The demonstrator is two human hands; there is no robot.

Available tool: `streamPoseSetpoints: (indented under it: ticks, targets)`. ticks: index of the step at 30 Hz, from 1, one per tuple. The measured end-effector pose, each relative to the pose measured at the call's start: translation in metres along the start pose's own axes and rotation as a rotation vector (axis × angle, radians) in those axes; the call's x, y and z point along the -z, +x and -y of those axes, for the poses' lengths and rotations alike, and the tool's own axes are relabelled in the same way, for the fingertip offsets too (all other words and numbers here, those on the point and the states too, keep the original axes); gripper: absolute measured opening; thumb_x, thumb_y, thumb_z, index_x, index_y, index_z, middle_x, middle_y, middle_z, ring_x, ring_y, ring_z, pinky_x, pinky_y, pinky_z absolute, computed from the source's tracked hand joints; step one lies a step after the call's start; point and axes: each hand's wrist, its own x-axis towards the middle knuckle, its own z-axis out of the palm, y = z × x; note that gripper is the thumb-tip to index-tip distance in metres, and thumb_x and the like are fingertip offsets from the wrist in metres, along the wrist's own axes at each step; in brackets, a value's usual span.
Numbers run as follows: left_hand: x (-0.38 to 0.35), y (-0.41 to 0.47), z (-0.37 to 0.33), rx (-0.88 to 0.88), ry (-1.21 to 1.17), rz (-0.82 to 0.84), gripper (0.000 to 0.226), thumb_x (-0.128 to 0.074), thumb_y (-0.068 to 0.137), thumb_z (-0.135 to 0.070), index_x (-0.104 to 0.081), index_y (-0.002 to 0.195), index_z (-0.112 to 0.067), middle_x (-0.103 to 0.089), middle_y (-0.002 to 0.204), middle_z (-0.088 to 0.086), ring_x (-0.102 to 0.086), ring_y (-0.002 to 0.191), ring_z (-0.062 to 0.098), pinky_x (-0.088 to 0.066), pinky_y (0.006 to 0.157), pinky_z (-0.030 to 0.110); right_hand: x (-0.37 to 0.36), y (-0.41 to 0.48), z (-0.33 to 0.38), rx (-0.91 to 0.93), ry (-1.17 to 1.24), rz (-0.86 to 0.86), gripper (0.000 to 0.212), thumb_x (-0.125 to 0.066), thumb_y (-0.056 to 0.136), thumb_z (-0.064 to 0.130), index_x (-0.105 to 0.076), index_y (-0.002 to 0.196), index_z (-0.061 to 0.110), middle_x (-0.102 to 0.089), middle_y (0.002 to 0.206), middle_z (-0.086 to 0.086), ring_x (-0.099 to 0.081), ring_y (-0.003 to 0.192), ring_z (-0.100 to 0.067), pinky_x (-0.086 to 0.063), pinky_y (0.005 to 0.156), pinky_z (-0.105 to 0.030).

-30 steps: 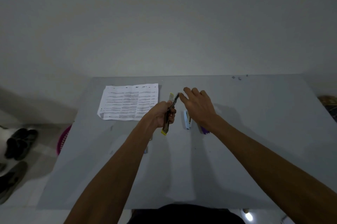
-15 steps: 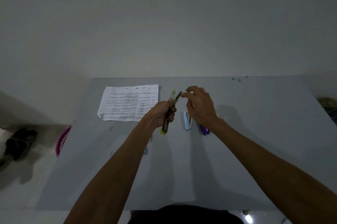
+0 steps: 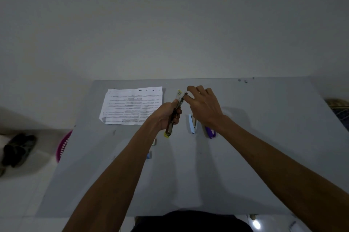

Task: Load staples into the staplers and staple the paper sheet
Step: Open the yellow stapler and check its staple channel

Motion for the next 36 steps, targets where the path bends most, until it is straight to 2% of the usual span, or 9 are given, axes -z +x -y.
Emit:
streamPoseSetpoints:
  ticks: [7,11,13,15,18,22,25,29,36]
  targets:
    - [0.004,0.0,0.002,-0.002,-0.026,-0.003,0.037,-0.035,0.102,-0.037,-0.046,0.076,-0.013,-0.047,0.053,-0.001,-0.033,0.039,0.008,-0.03,0.037,0.018,-0.002,-0.004,0.003,-0.124,0.314,0.02,0.043,-0.057,0.067,-0.006,-0.068,0.102,0.017,-0.061,0.115,-0.01,-0.056,0.089,-0.026,-0.043,0.069,-0.035]
    - [-0.003,-0.002,0.0,-0.054,0.042,-0.07,0.036,-0.035,0.102,-0.037,-0.044,0.075,-0.014,-0.047,0.058,0.0,-0.034,0.044,0.009,-0.03,0.039,0.021,0.0,-0.004,0.011,-0.926,0.999,-0.093,0.022,-0.048,0.089,0.008,-0.065,0.101,0.013,-0.06,0.099,-0.003,-0.056,0.085,-0.015,-0.046,0.072,-0.025]
    - [-0.012,-0.004,0.0,-0.284,0.357,-0.182,0.032,-0.034,0.102,-0.034,-0.046,0.08,-0.012,-0.047,0.067,0.002,-0.042,0.055,0.014,-0.034,0.047,0.024,0.002,0.005,0.014,-1.479,1.568,-0.109,0.023,-0.044,0.095,0.022,-0.062,0.094,0.009,-0.063,0.083,-0.008,-0.056,0.074,-0.019,-0.046,0.065,-0.029]
    - [-0.021,-0.01,0.004,-0.625,0.904,-0.303,0.02,-0.037,0.1,-0.024,-0.05,0.095,-0.009,-0.053,0.078,0.005,-0.055,0.069,0.023,-0.036,0.054,0.028,0.0,0.008,0.017,-1.722,2.116,-0.113,0.046,-0.034,0.1,0.037,-0.059,0.092,0.0,-0.062,0.08,-0.016,-0.059,0.073,-0.027,-0.049,0.07,-0.035]
    - [-0.029,-0.014,0.011,-0.954,1.481,-0.356,0.028,-0.041,0.092,-0.012,-0.051,0.118,-0.006,-0.06,0.101,0.013,-0.06,0.088,0.031,-0.034,0.059,0.031,-0.008,0.01,0.024,-1.714,2.455,-0.287,0.067,-0.02,0.1,0.048,-0.062,0.089,-0.003,-0.065,0.08,-0.017,-0.061,0.072,-0.026,-0.05,0.072,-0.031]
    - [-0.029,-0.019,0.013,-1.26,1.54,-0.493,0.032,-0.033,0.083,-0.018,-0.06,0.098,-0.007,-0.06,0.076,0.01,-0.059,0.059,0.026,-0.035,0.042,0.026,-0.006,0.011,0.025,-1.743,2.504,-0.367,0.066,-0.017,0.101,0.047,-0.061,0.085,0.0,-0.068,0.061,-0.012,-0.062,0.047,-0.019,-0.047,0.047,-0.017]
    - [-0.028,-0.015,0.014,-1.265,1.669,-0.5,0.025,-0.038,0.082,-0.021,-0.06,0.089,-0.01,-0.057,0.071,0.006,-0.056,0.054,0.021,-0.033,0.041,0.025,-0.007,0.007,0.028,-1.786,2.471,-0.316,0.052,-0.023,0.1,0.041,-0.057,0.077,0.009,-0.062,0.052,-0.004,-0.056,0.04,-0.012,-0.043,0.043,-0.016]
    - [-0.034,-0.012,0.01,-1.209,1.809,-0.46,0.019,-0.072,0.073,-0.018,-0.055,0.079,-0.012,-0.056,0.065,0.004,-0.053,0.048,0.019,-0.028,0.039,0.023,-0.025,-0.001,0.035,-1.825,2.525,-0.317,0.045,-0.031,0.098,0.043,-0.059,0.08,0.012,-0.059,0.075,-0.005,-0.055,0.071,-0.016,-0.045,0.068,-0.027]
    - [-0.042,-0.016,0.004,-1.179,1.836,-0.353,0.012,-0.059,0.086,-0.017,-0.054,0.093,-0.009,-0.058,0.082,0.01,-0.059,0.065,0.026,-0.032,0.047,0.029,-0.029,-0.013,0.038,-1.779,2.576,-0.365,0.055,-0.025,0.1,0.046,-0.064,0.084,0.01,-0.061,0.083,-0.007,-0.058,0.076,-0.019,-0.05,0.064,-0.025]
